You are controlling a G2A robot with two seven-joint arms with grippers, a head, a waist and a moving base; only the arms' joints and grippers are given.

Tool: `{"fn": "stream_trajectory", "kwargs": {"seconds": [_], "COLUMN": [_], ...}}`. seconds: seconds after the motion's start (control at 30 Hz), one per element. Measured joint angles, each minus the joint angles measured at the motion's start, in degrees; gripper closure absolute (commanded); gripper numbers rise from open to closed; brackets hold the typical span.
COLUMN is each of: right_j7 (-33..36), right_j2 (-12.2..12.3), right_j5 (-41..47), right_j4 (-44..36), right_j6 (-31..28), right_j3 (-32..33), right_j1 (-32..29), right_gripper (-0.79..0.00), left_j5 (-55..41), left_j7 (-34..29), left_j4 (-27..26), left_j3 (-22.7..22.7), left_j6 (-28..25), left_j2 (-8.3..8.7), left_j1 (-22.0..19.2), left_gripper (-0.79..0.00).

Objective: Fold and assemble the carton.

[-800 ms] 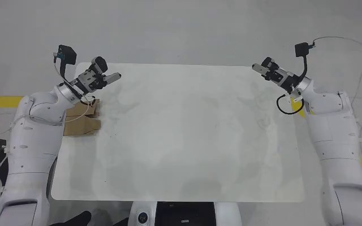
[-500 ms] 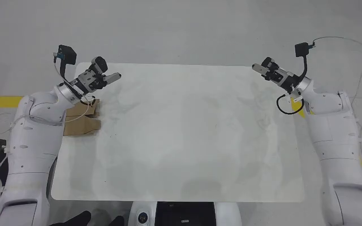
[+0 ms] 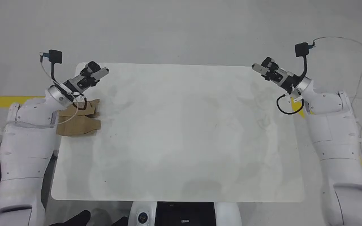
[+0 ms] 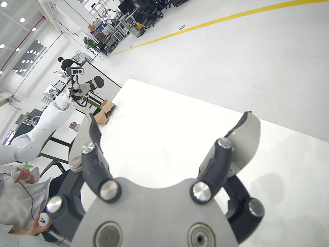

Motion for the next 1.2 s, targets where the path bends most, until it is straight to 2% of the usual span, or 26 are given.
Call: {"fn": "stream_trajectory", "kwargs": {"seconds": [0.1,0.2,0.37,0.5,0.8,1.03,1.2], "right_j7": [0.0,0.0,0.0,0.0,0.0,0.0,0.0], "right_j2": [0.0,0.0,0.0,0.0,0.0,0.0,0.0], "right_j5": [0.0,0.0,0.0,0.0,0.0,0.0,0.0], "right_j4": [0.0,0.0,0.0,0.0,0.0,0.0,0.0], "right_j6": [0.0,0.0,0.0,0.0,0.0,0.0,0.0], "right_j3": [0.0,0.0,0.0,0.0,0.0,0.0,0.0], "right_j1": [0.0,0.0,0.0,0.0,0.0,0.0,0.0], "right_gripper": [-0.785,-0.785,-0.785,-0.785,-0.785,-0.785,-0.785], "left_j5": [-6.6,-10.1,-12.0,-11.3,-2.9,2.5,6.0], "left_j7": [-7.4,-12.3,-14.8,-13.4,-7.8,-1.4,0.4], "left_j4": [1.3,3.9,8.3,12.6,21.2,29.2,33.8], "left_j3": [-3.3,-6.2,-9.7,-12.1,-16.4,-17.5,-17.4], "left_j6": [2.9,4.5,3.8,2.9,0.7,1.9,4.6], "left_j2": [0.98,1.86,2.88,3.68,5.80,6.97,7.73], "left_j1": [0.4,0.6,0.4,-0.3,-1.5,-2.3,-3.2], "left_gripper": [-0.785,-0.785,-0.785,-0.785,-0.785,-0.785,-0.785]}}
